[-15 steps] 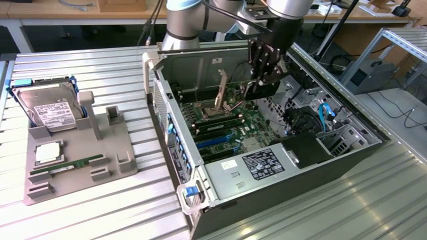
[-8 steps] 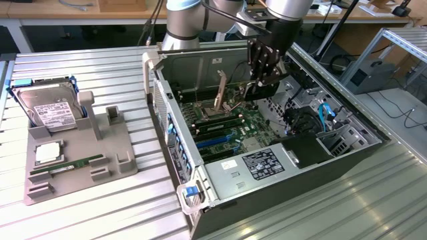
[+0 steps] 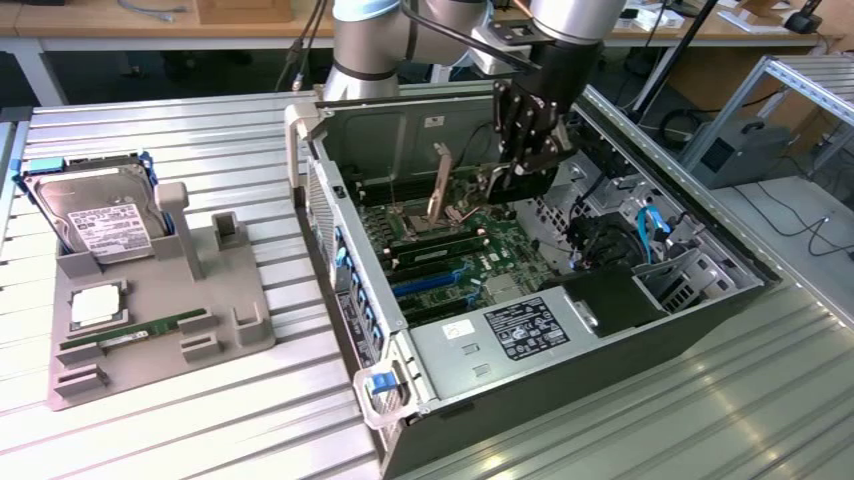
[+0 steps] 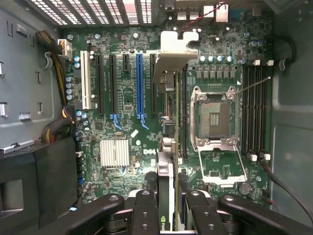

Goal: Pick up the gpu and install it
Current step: 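Insert the gpu into the slot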

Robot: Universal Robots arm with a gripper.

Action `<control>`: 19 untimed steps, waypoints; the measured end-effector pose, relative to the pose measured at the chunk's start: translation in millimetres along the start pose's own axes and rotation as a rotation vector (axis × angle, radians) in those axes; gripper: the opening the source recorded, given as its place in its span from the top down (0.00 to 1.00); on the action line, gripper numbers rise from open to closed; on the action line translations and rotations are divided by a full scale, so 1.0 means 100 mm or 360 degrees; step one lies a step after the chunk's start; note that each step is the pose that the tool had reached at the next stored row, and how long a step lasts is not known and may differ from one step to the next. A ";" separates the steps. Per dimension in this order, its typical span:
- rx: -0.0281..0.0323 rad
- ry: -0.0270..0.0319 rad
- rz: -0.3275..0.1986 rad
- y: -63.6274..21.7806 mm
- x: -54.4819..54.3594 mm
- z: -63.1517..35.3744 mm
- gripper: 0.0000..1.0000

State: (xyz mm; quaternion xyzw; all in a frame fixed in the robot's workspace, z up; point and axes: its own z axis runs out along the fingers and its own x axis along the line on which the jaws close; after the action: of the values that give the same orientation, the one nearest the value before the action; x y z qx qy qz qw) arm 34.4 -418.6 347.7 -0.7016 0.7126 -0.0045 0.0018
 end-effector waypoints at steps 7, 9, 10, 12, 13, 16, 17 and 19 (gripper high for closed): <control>0.00001 0.00000 0.0000 0.010 0.01 0.021 0.73; 0.00001 -0.00002 0.0000 0.013 0.02 0.029 0.73; 0.00000 -0.00001 0.0000 0.013 0.02 0.031 0.73; 0.00001 -0.00002 -0.0001 0.015 0.02 0.037 0.73; 0.00000 0.00000 -0.0001 0.016 0.03 0.040 0.73; 0.00001 -0.00002 -0.0001 0.018 0.03 0.047 0.73; 0.00001 -0.00001 -0.0001 0.019 0.04 0.051 0.73; 0.00001 -0.00002 -0.0001 0.020 0.04 0.055 0.73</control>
State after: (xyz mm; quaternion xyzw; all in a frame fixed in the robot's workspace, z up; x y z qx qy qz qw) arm 32.4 -422.5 342.1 -0.7018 0.7123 -0.0045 0.0019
